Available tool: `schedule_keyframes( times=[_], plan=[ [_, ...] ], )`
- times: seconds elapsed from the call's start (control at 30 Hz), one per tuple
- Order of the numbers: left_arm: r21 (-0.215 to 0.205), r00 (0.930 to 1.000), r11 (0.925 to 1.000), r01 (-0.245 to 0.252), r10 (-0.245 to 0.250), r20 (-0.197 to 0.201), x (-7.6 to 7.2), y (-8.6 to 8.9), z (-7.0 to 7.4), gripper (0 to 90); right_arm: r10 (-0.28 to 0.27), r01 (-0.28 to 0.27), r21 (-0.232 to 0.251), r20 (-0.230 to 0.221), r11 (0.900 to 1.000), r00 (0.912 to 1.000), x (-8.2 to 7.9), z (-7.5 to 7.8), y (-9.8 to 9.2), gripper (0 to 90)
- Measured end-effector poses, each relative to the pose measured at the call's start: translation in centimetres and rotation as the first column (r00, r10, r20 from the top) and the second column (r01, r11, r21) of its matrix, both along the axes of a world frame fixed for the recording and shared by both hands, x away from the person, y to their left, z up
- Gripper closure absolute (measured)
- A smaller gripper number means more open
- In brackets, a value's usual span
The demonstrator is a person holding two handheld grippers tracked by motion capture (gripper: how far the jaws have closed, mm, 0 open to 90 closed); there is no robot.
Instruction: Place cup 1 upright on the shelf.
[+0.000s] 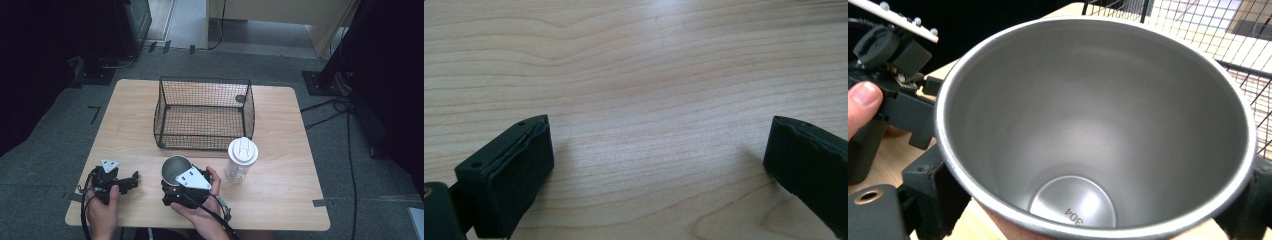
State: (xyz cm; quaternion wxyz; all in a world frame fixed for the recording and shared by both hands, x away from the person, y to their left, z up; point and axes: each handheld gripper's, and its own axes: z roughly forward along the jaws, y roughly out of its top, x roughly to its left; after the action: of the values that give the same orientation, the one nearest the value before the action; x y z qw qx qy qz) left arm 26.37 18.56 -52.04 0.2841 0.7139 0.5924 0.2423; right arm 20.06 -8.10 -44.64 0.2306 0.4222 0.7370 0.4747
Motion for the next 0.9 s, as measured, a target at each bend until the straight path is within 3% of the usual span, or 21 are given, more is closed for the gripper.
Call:
schedule_keyframes(
  times=[0.9],
  plan=[
    [0.0,1.0,1.0,0.0,0.0,0.0,0.0,0.0,0.0,0.4,-0.016,0.013,0.034,0.085,0.999,0.9962,0.9,3.5,-0.5,7.9]
  ],
)
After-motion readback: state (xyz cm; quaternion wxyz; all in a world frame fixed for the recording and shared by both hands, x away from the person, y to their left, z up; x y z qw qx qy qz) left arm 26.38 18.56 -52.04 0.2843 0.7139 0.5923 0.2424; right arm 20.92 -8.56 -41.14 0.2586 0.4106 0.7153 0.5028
